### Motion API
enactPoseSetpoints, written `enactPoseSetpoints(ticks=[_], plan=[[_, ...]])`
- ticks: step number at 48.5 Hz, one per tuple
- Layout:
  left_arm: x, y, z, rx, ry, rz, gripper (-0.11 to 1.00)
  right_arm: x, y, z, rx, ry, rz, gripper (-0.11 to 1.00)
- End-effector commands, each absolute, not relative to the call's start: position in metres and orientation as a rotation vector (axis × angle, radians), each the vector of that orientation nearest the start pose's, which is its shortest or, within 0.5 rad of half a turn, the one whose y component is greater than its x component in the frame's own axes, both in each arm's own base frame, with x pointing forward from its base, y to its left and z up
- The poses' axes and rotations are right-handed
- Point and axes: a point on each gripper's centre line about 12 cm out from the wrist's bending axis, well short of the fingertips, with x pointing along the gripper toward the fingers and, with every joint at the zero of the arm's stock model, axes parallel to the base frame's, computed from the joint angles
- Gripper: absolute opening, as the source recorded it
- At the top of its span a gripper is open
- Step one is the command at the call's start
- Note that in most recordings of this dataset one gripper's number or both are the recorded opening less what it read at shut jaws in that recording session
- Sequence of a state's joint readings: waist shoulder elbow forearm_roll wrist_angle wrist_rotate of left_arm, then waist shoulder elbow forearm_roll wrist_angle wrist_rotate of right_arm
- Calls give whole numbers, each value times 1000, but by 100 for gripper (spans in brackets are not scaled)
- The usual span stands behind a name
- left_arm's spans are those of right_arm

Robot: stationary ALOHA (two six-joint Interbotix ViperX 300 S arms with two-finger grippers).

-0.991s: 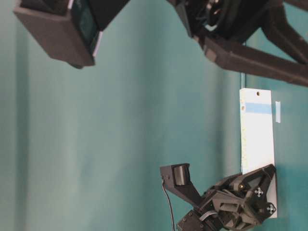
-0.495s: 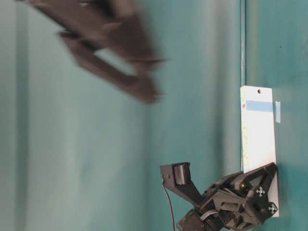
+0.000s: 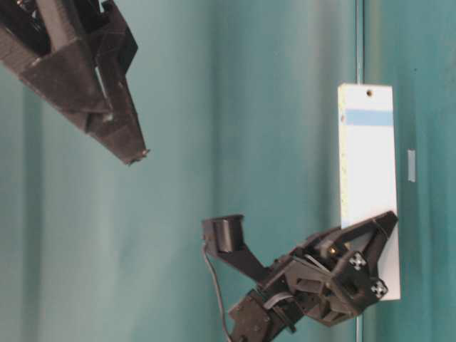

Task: Move the wooden board into place and insert the rod into its hole.
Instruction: 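Swing the held strip toward the table center with the left gripper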

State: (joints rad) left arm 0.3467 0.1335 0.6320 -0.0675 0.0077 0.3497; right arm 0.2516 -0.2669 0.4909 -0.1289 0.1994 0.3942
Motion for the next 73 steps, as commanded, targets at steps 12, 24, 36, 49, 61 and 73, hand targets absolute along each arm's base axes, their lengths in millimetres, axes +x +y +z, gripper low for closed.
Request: enactPoseSetpoints(ticks=[12, 24, 36, 49, 61, 73], plan=[[414, 66, 161, 22, 685, 125, 22, 361, 90, 346, 217, 358, 181, 91], [445, 28, 162, -17, 655, 58, 22, 360, 90, 348, 217, 354, 181, 91], [482, 21, 151, -14, 641, 40, 22, 359, 89, 349, 220, 349, 180, 91], [510, 26, 140, -9, 630, 45, 22, 359, 89, 348, 221, 353, 181, 91], [527, 25, 136, -11, 615, 43, 22, 359, 89, 348, 219, 352, 181, 91], [540, 19, 131, -8, 607, 32, 22, 359, 89, 347, 219, 355, 179, 91]])
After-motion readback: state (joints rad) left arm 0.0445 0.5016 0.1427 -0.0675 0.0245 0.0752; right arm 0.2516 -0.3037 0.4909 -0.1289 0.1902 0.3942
